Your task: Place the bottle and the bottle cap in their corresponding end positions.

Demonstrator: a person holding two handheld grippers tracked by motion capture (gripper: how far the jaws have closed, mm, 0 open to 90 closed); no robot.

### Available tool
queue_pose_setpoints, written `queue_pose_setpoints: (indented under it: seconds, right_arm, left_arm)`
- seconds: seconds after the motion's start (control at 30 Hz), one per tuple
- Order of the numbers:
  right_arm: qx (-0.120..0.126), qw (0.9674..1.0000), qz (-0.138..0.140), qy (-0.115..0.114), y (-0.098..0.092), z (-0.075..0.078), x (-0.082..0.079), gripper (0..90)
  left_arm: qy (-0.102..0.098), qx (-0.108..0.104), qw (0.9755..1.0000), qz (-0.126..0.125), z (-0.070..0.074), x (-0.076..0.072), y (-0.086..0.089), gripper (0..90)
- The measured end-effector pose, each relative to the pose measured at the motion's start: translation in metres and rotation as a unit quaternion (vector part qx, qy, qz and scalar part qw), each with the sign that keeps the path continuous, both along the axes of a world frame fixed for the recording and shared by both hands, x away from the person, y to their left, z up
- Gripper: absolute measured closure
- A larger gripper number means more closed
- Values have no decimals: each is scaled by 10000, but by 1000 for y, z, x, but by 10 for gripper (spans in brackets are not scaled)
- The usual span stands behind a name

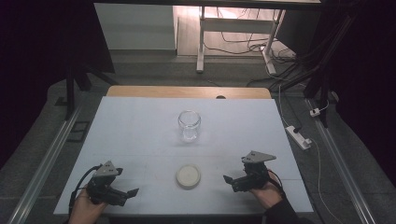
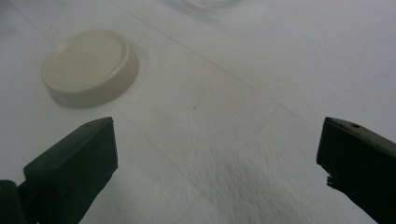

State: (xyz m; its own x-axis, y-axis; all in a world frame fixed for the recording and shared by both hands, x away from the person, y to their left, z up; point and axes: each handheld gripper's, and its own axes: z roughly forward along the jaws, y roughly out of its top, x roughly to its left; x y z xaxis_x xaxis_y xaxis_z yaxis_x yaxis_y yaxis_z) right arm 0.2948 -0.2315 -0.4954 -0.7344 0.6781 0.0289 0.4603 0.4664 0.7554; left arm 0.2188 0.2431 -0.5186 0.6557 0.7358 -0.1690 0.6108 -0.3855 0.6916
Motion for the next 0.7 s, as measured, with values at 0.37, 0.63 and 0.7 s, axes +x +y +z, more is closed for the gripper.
queue_pose_setpoints:
  seconds: [0.37, 0.63, 0.7]
  right_arm:
    - [-12, 9985, -539, 21, -40, -2, -25, 0]
    - [76, 9968, -781, 162, -59, -4, -40, 0]
    - [97, 9966, -802, 161, -61, -3, -43, 0]
  left_arm:
    - [33, -12, 9997, 238, -3, -16, 18, 0]
    - [64, 60, 9992, 397, -6, -26, 28, 0]
    - [52, 49, 9990, 440, -5, -28, 30, 0]
